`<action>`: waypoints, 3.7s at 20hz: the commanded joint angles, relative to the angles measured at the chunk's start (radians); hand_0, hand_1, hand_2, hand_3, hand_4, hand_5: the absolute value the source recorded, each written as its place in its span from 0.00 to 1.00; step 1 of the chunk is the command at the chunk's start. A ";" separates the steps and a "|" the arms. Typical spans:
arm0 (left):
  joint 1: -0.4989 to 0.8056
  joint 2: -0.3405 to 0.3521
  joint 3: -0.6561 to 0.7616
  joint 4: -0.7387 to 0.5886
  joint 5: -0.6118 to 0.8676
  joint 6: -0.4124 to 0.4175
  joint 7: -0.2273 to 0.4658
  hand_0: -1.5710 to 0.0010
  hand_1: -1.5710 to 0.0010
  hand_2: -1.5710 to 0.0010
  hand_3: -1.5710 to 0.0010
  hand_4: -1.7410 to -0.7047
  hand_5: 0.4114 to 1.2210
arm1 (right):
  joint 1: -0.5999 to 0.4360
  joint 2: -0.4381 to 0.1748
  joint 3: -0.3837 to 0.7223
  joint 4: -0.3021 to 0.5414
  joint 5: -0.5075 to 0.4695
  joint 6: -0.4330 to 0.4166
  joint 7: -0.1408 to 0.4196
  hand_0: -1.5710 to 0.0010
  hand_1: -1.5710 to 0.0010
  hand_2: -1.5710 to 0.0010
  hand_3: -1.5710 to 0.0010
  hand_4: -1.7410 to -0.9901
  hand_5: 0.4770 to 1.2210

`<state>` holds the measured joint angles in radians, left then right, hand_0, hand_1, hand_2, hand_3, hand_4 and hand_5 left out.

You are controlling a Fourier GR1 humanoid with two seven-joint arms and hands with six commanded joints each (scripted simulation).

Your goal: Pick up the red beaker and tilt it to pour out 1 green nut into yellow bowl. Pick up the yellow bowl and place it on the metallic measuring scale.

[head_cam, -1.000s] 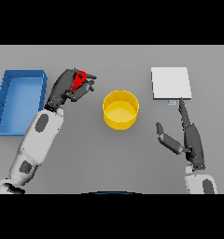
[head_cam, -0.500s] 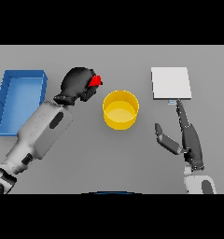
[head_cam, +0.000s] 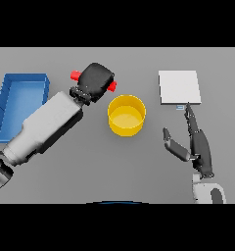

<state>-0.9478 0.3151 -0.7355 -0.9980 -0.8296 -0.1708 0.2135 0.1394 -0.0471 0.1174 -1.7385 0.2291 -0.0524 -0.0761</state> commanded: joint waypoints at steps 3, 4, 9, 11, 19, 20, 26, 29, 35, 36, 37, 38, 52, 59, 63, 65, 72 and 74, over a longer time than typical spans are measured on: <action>-0.060 -0.009 -0.079 0.052 -0.048 -0.035 -0.056 0.00 0.00 0.00 0.12 0.03 0.99 | -0.001 0.007 -0.013 0.016 -0.021 0.000 -0.007 1.00 1.00 1.00 1.00 0.59 0.25; -0.077 -0.014 -0.110 0.062 -0.063 -0.052 -0.073 0.00 0.00 0.00 0.10 0.02 1.00 | 0.003 0.011 -0.014 0.022 -0.025 -0.001 -0.009 1.00 1.00 1.00 1.00 0.60 0.24; -0.147 -0.025 -0.247 0.111 -0.147 -0.111 -0.108 0.00 0.00 0.00 0.03 0.01 1.00 | -0.001 0.015 -0.020 0.030 -0.029 -0.005 -0.008 1.00 1.00 1.00 1.00 0.60 0.21; -0.173 -0.028 -0.294 0.136 -0.173 -0.131 -0.126 0.00 0.00 0.00 0.02 0.00 1.00 | -0.002 0.023 -0.009 0.034 -0.012 -0.013 -0.015 1.00 1.00 1.00 1.00 0.60 0.21; -0.303 -0.047 -0.428 0.203 -0.252 -0.159 -0.185 0.00 0.00 0.00 0.00 0.00 1.00 | -0.011 0.017 -0.009 0.043 0.034 -0.047 0.000 1.00 1.00 1.00 1.00 0.65 0.14; -0.315 -0.047 -0.447 0.214 -0.260 -0.166 -0.200 0.00 0.00 0.00 0.00 0.00 1.00 | 0.004 0.019 -0.003 0.040 0.040 -0.049 -0.021 1.00 1.00 1.00 1.00 0.67 0.14; -0.370 -0.062 -0.557 0.244 -0.311 -0.143 -0.260 0.00 0.00 0.00 0.00 0.01 1.00 | -0.005 0.013 -0.006 0.037 0.041 -0.049 -0.028 1.00 1.00 1.00 1.00 0.71 0.15; -0.412 -0.075 -0.579 0.267 -0.313 -0.137 -0.286 0.00 0.00 0.00 0.00 0.01 1.00 | -0.003 0.017 -0.003 0.038 0.052 -0.057 -0.019 1.00 1.00 1.00 1.00 0.71 0.16; -0.571 0.013 -0.490 0.307 -0.246 -0.100 -0.307 0.00 0.00 0.09 0.19 0.05 1.00 | -0.021 0.018 0.001 0.050 0.061 -0.060 -0.016 1.00 1.00 1.00 1.00 0.73 0.16; -0.600 0.029 -0.465 0.329 -0.224 -0.087 -0.322 0.00 0.00 0.07 0.34 0.04 1.00 | -0.015 0.024 0.002 0.051 0.047 -0.054 -0.032 1.00 1.00 1.00 1.00 0.74 0.16; -0.624 0.049 -0.444 0.344 -0.205 -0.076 -0.329 0.00 0.00 0.06 0.27 0.04 1.00 | -0.009 0.021 -0.005 0.049 0.033 -0.047 -0.038 1.00 1.00 1.00 1.00 0.74 0.16; -0.649 0.056 -0.415 0.385 -0.183 -0.073 -0.314 0.00 0.00 0.04 0.22 0.03 1.00 | -0.014 0.021 -0.004 0.039 0.025 -0.041 -0.040 1.00 1.00 1.00 1.00 0.75 0.16; -0.422 0.330 0.160 0.581 0.508 0.157 -0.054 0.00 0.00 0.00 0.10 0.00 1.00 | -0.034 -0.010 -0.019 0.079 -0.012 -0.002 -0.093 1.00 1.00 1.00 1.00 0.69 0.15; -0.029 0.447 0.253 0.215 0.763 0.415 0.203 0.00 0.00 0.00 0.07 0.00 1.00 | -0.049 -0.020 -0.002 0.075 0.020 -0.003 -0.056 1.00 1.00 1.00 1.00 0.70 0.22; 0.184 0.498 0.240 -0.009 0.831 0.541 0.304 0.00 0.00 0.00 0.08 0.00 1.00 | -0.042 -0.023 0.005 0.072 0.020 0.007 -0.049 1.00 1.00 1.00 1.00 0.71 0.25; 0.261 0.516 0.230 -0.083 0.852 0.590 0.330 0.00 0.00 0.00 0.08 0.00 1.00 | -0.043 -0.024 0.002 0.081 0.023 0.002 -0.050 1.00 1.00 1.00 1.00 0.70 0.25; 0.371 0.513 0.178 -0.158 0.896 0.691 0.394 0.00 0.00 0.00 0.02 0.00 0.87 | -0.039 -0.033 0.001 0.079 0.028 0.002 -0.073 1.00 1.00 1.00 1.00 0.71 0.25; 0.378 0.524 0.146 -0.153 0.907 0.698 0.396 0.00 0.00 0.00 0.01 0.00 0.69 | -0.039 -0.034 -0.002 0.079 0.022 0.004 -0.073 1.00 1.00 1.00 1.00 0.71 0.25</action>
<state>-0.5689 0.8386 -0.5895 -1.1502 0.0798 0.5293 0.6090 0.1000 -0.0807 0.1151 -1.6592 0.2510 -0.0490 -0.1508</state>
